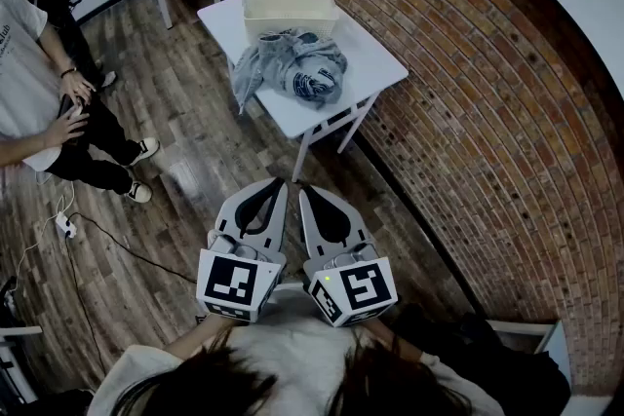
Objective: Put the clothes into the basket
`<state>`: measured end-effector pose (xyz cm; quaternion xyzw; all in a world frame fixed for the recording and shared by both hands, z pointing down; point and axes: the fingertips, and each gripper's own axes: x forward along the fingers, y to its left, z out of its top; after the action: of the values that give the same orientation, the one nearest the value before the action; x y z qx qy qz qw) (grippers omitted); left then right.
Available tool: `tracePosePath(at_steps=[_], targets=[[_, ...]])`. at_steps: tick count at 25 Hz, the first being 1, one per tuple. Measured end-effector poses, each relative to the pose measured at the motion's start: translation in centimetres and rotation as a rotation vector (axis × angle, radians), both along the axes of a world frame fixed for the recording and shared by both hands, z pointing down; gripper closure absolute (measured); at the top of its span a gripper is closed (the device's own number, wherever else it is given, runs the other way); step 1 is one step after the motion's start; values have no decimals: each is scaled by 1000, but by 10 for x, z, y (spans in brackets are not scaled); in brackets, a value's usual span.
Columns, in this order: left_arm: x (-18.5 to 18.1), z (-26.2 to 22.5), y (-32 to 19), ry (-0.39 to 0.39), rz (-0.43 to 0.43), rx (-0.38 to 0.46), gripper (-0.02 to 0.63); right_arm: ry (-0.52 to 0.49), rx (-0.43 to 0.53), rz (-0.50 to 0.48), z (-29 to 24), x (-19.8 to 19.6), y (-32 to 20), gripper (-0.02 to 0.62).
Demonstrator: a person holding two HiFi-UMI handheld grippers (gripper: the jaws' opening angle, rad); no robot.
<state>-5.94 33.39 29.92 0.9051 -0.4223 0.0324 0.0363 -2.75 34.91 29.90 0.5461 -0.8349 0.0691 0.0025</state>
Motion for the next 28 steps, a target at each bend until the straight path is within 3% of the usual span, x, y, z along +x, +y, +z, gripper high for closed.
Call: tracePosePath(at_steps=[28], targets=[[-27,21,-13,14,98,-39,598,-57,-21,102,17,-23,-8,589]])
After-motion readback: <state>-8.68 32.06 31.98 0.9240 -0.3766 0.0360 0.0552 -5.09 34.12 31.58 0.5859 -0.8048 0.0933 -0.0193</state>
